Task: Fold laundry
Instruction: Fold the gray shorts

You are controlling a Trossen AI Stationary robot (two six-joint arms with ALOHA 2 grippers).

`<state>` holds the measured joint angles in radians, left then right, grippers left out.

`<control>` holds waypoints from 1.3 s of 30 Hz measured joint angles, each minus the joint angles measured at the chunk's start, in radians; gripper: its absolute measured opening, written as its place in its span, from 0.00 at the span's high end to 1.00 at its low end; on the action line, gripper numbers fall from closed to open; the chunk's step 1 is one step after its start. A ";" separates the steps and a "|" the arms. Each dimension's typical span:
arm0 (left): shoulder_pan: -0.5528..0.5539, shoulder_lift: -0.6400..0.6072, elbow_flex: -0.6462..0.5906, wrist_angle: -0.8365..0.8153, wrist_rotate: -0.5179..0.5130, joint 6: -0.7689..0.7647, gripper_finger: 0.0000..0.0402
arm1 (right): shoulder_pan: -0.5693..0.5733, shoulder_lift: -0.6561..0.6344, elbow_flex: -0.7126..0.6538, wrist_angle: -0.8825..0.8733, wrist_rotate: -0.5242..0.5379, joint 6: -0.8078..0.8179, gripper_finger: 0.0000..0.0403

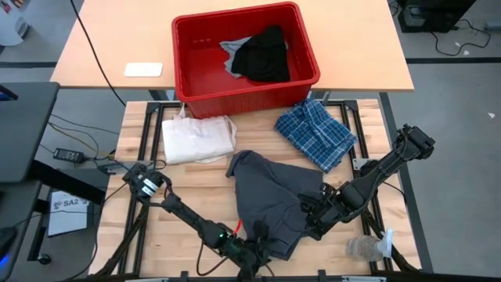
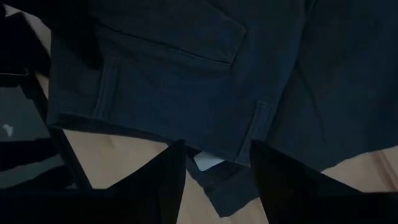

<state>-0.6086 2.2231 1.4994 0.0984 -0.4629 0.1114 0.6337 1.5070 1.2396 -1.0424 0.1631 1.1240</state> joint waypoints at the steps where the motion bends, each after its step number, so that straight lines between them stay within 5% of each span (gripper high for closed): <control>1: -0.004 0.012 0.000 -0.003 -0.015 0.025 0.16 | 0.000 0.000 0.000 -0.003 0.000 0.000 0.54; 7: -0.008 0.029 -0.001 0.060 -0.147 0.062 0.39 | -0.001 0.000 0.000 -0.009 0.011 0.001 0.54; 16: 0.000 0.021 0.058 0.104 -0.198 0.060 0.95 | -0.001 0.000 0.000 -0.018 0.011 0.002 0.54; 21: 0.024 -0.072 0.082 0.013 -0.234 -0.042 0.95 | -0.001 -0.005 0.000 -0.016 0.019 0.007 0.54; 25: 0.067 -0.194 0.082 -0.217 -0.240 -0.201 0.97 | 0.001 -0.024 0.000 -0.021 0.064 0.026 0.54; 39: 0.159 -0.665 0.082 -0.569 -0.232 -0.352 0.97 | 0.033 -0.239 0.000 0.080 0.444 -0.077 0.53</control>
<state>-0.4493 1.5580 1.5814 -0.4708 -0.6948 -0.2405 0.6672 1.2683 1.2396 -0.9629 0.6075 1.0473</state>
